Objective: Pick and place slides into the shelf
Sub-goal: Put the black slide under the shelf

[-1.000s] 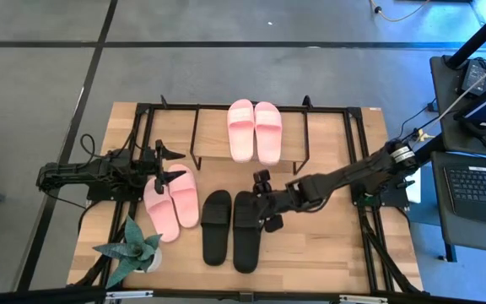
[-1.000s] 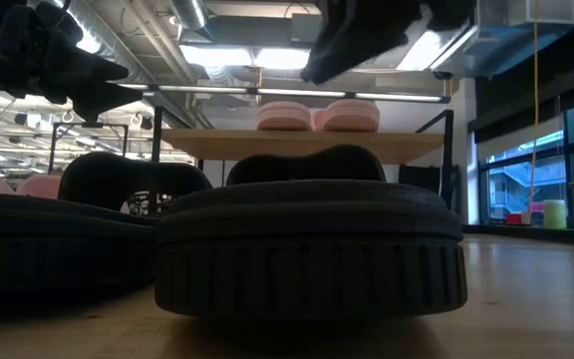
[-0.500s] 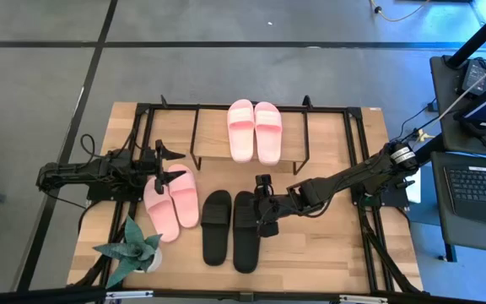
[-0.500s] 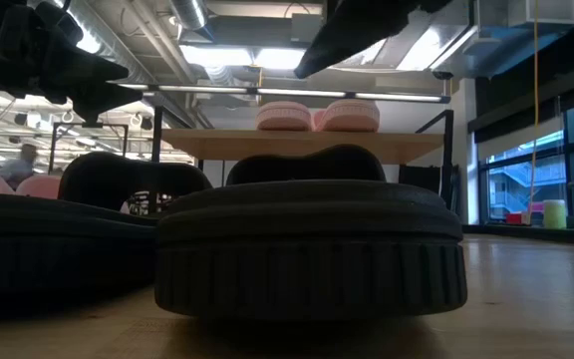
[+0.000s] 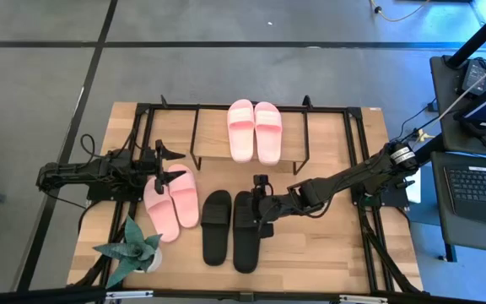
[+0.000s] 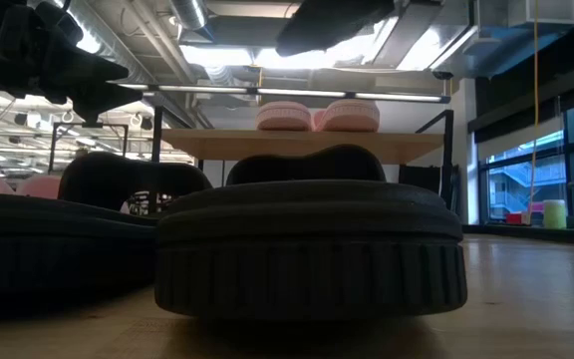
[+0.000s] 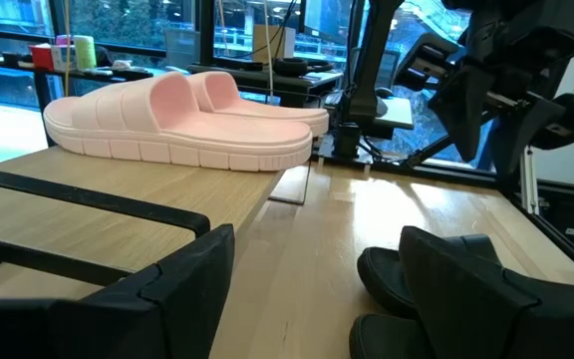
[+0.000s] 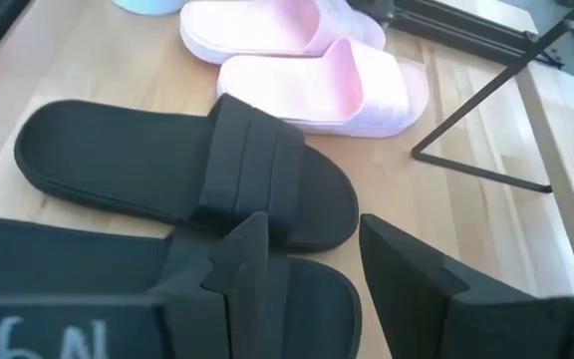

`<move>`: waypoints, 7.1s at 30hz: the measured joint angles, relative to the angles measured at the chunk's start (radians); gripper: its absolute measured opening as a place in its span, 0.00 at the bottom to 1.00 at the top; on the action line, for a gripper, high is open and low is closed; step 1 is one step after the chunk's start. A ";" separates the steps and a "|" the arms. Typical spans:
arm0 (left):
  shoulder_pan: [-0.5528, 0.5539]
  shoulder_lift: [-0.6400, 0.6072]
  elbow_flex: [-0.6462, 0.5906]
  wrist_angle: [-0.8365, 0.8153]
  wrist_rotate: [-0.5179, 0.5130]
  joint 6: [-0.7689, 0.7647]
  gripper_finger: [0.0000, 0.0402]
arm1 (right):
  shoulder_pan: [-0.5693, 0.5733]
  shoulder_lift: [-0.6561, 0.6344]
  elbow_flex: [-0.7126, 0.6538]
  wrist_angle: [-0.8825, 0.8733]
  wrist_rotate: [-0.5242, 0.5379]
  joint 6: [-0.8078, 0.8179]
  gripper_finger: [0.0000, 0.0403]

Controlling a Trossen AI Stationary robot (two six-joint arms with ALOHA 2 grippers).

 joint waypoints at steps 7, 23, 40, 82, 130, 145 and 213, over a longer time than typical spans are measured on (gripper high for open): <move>0.000 0.000 0.000 0.000 0.000 0.000 0.69 | 0.000 0.000 0.000 0.006 0.002 0.021 0.40; 0.000 0.000 0.000 0.000 -0.035 0.002 0.69 | 0.046 0.000 0.000 0.011 0.002 0.023 0.74; 0.000 0.000 0.000 0.000 -0.113 0.001 0.69 | 0.231 0.032 0.075 -0.032 0.147 0.004 0.75; 0.000 0.000 0.000 -0.003 -0.109 -0.006 0.69 | 0.143 0.522 0.549 -0.773 0.248 0.421 0.75; 0.000 0.000 0.000 -0.039 -0.109 -0.006 0.69 | 0.081 0.636 0.548 -0.815 0.326 0.364 0.17; 0.000 0.000 0.000 -0.048 -0.109 0.000 0.69 | 0.081 0.609 0.609 -1.040 0.375 0.431 0.05; 0.000 0.000 0.000 -0.053 -0.113 0.079 0.69 | -0.096 0.180 -0.196 -0.458 0.264 0.245 0.05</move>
